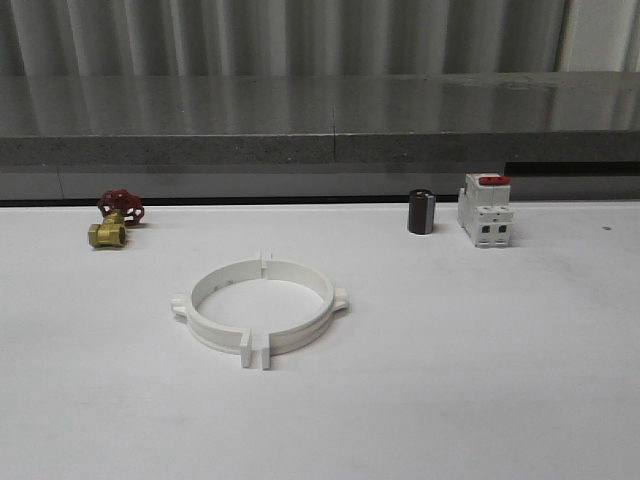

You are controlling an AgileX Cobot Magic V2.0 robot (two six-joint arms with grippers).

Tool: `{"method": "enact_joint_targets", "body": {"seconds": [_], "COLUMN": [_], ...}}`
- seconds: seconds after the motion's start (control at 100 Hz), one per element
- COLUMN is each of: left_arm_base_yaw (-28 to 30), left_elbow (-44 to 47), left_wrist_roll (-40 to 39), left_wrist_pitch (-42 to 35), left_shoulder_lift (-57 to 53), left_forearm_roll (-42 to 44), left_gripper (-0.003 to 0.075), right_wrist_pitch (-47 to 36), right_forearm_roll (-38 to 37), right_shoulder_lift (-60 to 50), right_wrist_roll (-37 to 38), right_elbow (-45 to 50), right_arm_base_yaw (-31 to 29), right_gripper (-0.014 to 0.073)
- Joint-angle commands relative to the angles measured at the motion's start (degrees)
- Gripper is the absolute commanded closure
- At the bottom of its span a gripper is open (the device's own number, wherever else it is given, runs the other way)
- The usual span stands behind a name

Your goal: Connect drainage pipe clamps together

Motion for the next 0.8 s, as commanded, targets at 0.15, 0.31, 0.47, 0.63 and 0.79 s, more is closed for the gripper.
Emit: {"method": "enact_joint_targets", "body": {"seconds": [0.15,0.31,0.47,0.63,0.79], "left_arm_base_yaw": [0.0,0.0,0.0,0.0,0.0], "left_elbow": [-1.4,-1.4,-1.4,-1.4,-1.4], "left_wrist_roll": [-0.2,-0.2,-0.2,-0.2,-0.2], "left_wrist_pitch": [-4.4,-4.4,-4.4,-4.2,-4.2], "left_shoulder_lift": [0.6,0.6,0.6,0.6,0.6], "left_forearm_roll": [-0.7,-0.7,-0.7,-0.7,-0.7], "left_gripper": [0.0740,0.0740,0.0740,0.0740,0.0740], "right_wrist_pitch": [-23.3,-37.2,-35.0,-29.6,-28.9], "right_forearm_roll": [-2.3,-2.0,-2.1,-2.1,-2.1], "right_shoulder_lift": [-9.3,-16.4,-23.3,-27.5,-27.4], "right_wrist_roll": [-0.7,-0.7,-0.7,-0.7,-0.7], "right_elbow": [11.9,23.3,26.1,26.1,26.1], "right_arm_base_yaw": [-1.3,-5.2,-6.9,-6.8,-6.8], "right_gripper": [0.0654,0.0654,0.0654,0.0654,0.0654]}}
